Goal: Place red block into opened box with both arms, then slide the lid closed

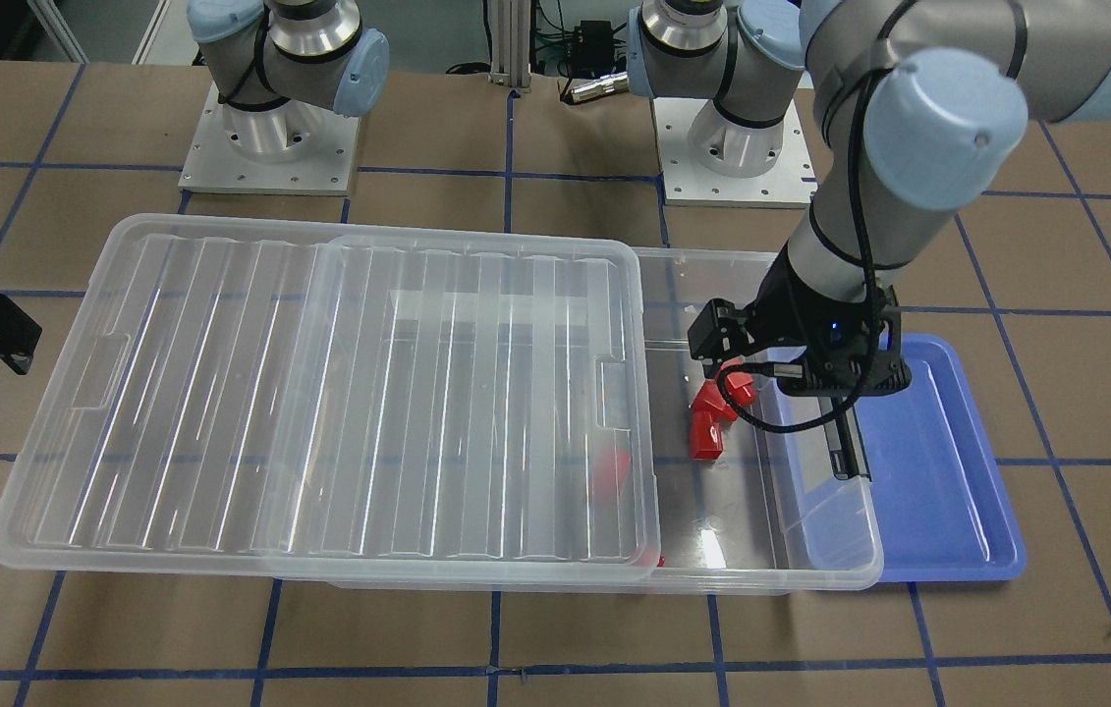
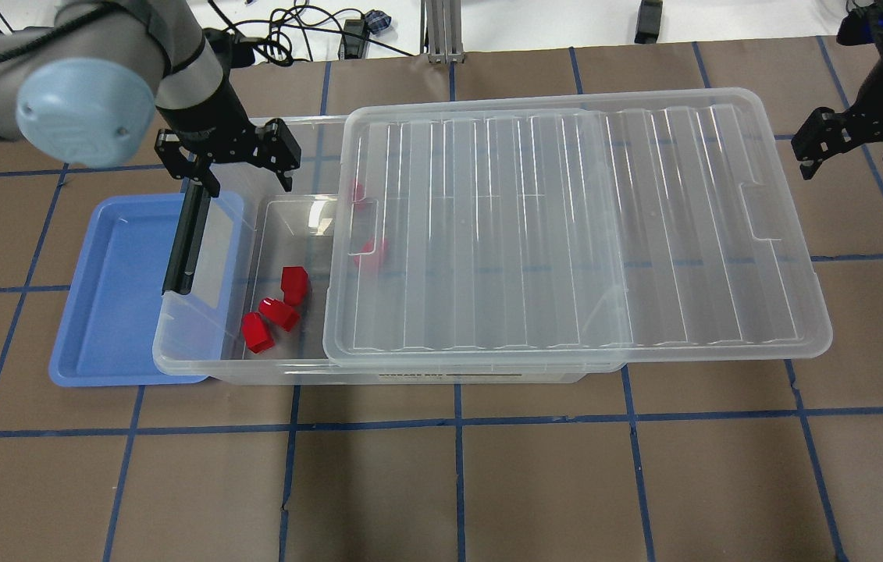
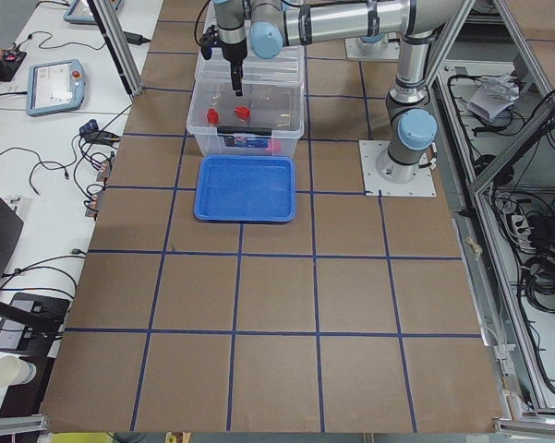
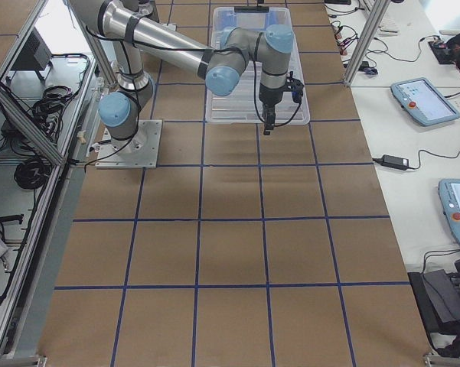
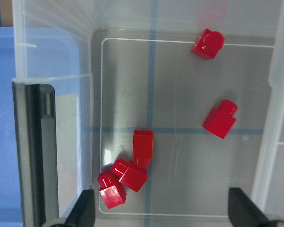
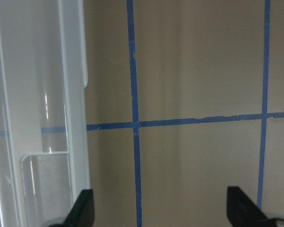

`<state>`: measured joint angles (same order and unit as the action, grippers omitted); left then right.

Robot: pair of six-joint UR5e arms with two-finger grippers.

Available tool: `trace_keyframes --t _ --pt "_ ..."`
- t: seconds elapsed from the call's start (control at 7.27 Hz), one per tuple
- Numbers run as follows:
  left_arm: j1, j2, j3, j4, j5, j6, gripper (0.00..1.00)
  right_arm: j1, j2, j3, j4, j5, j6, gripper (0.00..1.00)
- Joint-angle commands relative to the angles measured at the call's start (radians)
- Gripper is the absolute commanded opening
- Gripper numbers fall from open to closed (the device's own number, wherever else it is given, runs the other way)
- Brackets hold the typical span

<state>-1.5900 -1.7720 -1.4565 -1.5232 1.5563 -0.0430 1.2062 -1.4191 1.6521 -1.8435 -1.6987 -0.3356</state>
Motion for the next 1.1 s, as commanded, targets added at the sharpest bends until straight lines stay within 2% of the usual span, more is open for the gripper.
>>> trace_keyframes --t 0.0,0.28,0.55,0.96 --pt "-0.025 0.038 0.148 -0.180 0.005 -0.008 1.00 -0.002 0.023 0.002 0.000 -0.059 -0.003 1.00" --pt "-0.025 0.121 0.128 -0.199 -0.002 0.017 1.00 -0.002 0.042 0.002 0.000 -0.056 0.007 1.00" --pt "0.002 0.131 0.075 -0.187 -0.004 0.176 1.00 0.000 0.055 0.002 0.010 -0.052 0.006 1.00" --pt "0.006 0.132 0.041 -0.189 0.005 0.190 1.00 0.007 0.081 0.021 0.010 -0.050 0.010 1.00"
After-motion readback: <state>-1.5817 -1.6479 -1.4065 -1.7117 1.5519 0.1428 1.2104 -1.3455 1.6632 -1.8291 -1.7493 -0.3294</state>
